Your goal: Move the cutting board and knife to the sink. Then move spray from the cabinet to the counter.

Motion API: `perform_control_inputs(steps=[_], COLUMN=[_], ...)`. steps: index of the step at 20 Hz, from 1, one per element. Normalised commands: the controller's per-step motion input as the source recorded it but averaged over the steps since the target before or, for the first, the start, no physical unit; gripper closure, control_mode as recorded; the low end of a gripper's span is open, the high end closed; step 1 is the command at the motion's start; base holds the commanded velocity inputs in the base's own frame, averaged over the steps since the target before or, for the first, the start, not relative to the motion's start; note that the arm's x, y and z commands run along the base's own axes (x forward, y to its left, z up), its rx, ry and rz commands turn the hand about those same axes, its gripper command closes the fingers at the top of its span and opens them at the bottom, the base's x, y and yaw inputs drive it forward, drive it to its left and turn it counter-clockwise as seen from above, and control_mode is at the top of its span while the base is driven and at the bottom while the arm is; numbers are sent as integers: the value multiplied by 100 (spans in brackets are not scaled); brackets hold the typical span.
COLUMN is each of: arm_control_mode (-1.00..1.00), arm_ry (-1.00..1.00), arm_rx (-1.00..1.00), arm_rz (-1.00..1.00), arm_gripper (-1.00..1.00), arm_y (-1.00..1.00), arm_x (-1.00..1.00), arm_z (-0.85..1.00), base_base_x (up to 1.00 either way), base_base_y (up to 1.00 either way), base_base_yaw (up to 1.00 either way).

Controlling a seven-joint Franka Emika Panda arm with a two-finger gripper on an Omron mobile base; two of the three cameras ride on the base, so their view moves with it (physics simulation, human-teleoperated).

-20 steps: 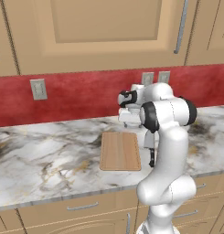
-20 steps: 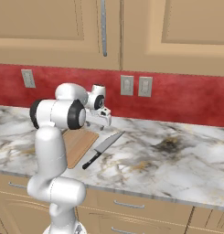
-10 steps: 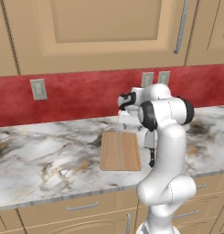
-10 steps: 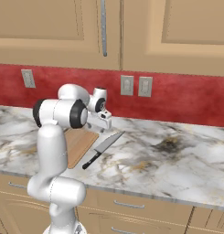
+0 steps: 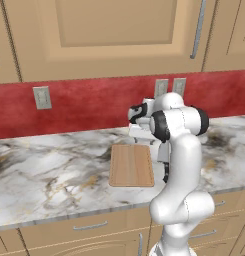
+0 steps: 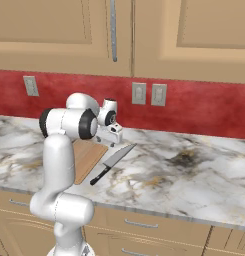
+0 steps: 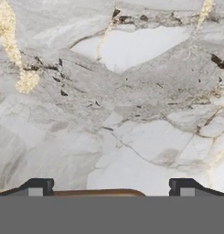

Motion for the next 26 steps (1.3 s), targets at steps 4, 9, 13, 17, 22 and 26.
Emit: perform_control_inputs(steps=[4, 9, 13, 17, 22, 26], arm_control_mode=[-100, -100, -100, -100, -100, -100], arm_ry=[0, 0, 0, -1, 0, 0], arm_rx=[0, 0, 0, 0, 0, 0], arm_rz=[0, 0, 0, 0, 0, 0], arm_gripper=[-100, -100, -100, -100, -100, -100], arm_y=[-6, -8, -1, 0, 0, 0], arm_x=[21, 24, 8, 0, 0, -5], arm_z=[-3, -2, -14, -12, -5, -1], base_base_x=[0, 0, 0, 0, 0, 0], base_base_y=[0, 0, 0, 0, 0, 0], base_base_yaw=[0, 0, 0, 0, 0, 0])
